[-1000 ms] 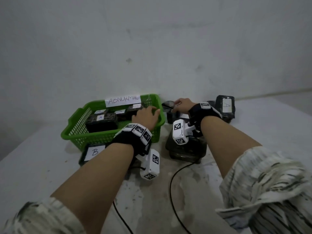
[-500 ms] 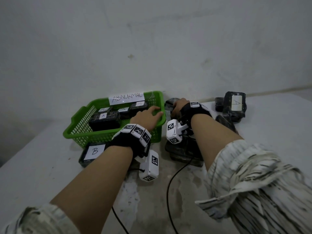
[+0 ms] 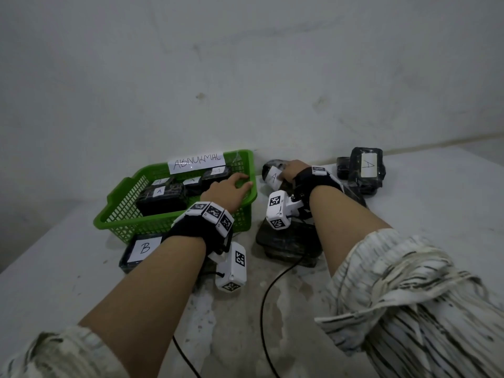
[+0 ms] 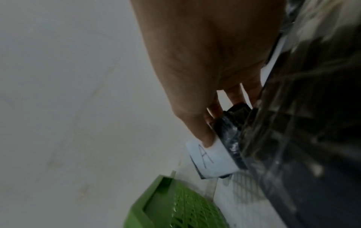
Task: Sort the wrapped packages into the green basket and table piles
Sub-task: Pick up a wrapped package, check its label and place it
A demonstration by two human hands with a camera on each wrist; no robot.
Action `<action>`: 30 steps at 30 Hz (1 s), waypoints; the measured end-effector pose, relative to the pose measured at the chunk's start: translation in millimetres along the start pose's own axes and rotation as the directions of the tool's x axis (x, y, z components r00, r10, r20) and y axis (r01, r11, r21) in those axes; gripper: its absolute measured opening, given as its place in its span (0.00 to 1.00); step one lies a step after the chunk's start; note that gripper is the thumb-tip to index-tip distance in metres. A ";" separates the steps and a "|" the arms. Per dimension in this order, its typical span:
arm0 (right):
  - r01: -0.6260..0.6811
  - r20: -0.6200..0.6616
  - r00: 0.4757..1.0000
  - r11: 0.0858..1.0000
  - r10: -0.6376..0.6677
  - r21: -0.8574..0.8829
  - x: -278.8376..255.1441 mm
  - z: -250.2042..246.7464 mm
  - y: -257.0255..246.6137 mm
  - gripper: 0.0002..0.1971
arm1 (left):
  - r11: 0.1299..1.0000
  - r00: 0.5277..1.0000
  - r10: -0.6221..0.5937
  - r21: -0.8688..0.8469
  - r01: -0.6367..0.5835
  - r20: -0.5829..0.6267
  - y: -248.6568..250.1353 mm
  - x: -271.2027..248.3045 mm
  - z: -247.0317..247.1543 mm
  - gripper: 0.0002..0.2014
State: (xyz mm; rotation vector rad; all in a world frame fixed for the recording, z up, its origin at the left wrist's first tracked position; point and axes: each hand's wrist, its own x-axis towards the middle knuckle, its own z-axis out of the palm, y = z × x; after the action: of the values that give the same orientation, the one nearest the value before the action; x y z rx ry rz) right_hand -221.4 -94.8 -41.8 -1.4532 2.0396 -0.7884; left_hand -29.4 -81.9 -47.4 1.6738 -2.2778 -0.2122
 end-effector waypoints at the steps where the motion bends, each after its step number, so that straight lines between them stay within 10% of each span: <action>1: 0.002 0.003 1.000 1.000 -0.003 0.023 1.6 -1.4 2.4 0.20 | 1.000 1.000 0.001 -0.001 -0.001 -0.006 -0.1 0.1 0.6 0.20; 10: 0.177 -0.255 0.966 0.828 -0.043 0.531 -35.3 -15.8 -18.1 0.05 | 0.968 0.991 0.109 -0.216 -0.124 -0.081 -3.2 0.0 -4.8 0.15; 15: 0.079 0.029 0.982 0.547 -0.187 0.833 -75.7 -17.7 -38.0 0.07 | 0.782 0.964 0.039 -0.593 -0.193 -0.263 -2.4 -12.0 -28.2 0.13; 19: 0.078 0.112 0.951 0.577 -0.287 0.813 -95.4 -5.7 -57.6 0.02 | 0.479 0.994 -0.040 -0.875 -0.071 -0.102 -7.0 -24.8 -51.9 0.16; 30: 0.058 0.130 0.956 0.603 -0.263 0.796 -122.1 49.9 -100.7 0.15 | 0.342 0.994 0.009 -0.934 -0.108 -0.111 -47.2 -44.3 -68.4 0.09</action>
State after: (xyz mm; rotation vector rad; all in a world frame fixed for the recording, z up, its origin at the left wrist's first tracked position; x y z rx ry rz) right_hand -84.5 -12.7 3.6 -1.1157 1.1057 -1.3064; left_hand 47.9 -50.2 -3.9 0.8836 -1.5052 -1.1737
